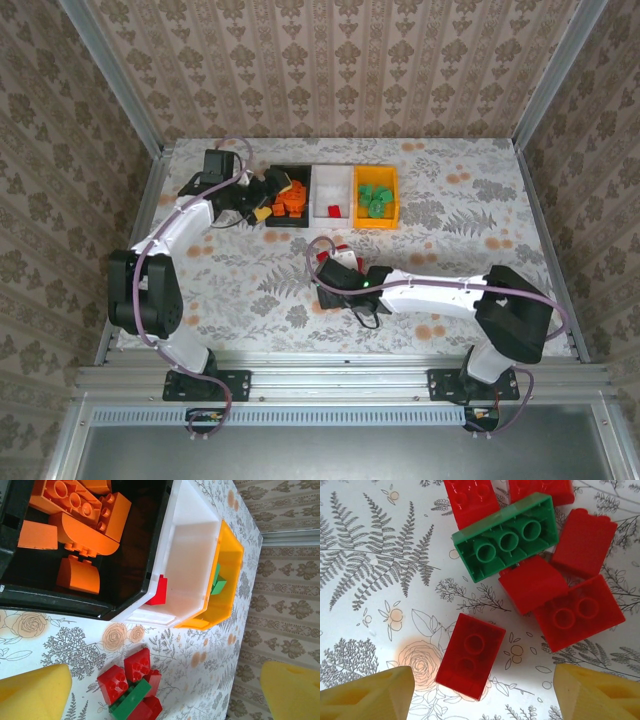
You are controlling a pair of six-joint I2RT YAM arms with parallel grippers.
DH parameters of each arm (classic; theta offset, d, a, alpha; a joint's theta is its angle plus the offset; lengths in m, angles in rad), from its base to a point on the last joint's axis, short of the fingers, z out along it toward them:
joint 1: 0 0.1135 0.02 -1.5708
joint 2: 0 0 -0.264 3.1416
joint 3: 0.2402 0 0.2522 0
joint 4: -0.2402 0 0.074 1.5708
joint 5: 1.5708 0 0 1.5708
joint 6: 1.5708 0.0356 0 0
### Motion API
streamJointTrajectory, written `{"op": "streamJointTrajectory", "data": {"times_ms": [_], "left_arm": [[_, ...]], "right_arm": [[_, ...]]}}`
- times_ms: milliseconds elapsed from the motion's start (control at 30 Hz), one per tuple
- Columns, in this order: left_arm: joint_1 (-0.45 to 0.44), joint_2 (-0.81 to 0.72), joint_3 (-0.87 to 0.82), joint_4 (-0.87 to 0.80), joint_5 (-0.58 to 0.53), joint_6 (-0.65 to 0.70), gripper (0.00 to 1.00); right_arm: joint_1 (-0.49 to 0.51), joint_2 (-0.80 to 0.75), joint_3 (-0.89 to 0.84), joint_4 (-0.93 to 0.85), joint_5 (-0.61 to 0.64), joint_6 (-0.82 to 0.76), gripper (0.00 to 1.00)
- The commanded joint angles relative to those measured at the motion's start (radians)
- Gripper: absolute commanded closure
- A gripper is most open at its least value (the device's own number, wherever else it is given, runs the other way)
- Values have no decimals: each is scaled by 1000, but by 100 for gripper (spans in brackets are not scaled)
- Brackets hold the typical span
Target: Sort the legos into containers by color
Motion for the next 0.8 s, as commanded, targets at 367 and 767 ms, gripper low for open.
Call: {"op": "streamJointTrajectory", "data": {"times_ms": [367,767], "left_arm": [[-10,-13,15,-13,-10,23,2],[-13,-14,14,-3,7,11,2]], "right_arm": [[3,156,-5,123,2,40,48],[61,79,6,51,134,-37,76]]}}
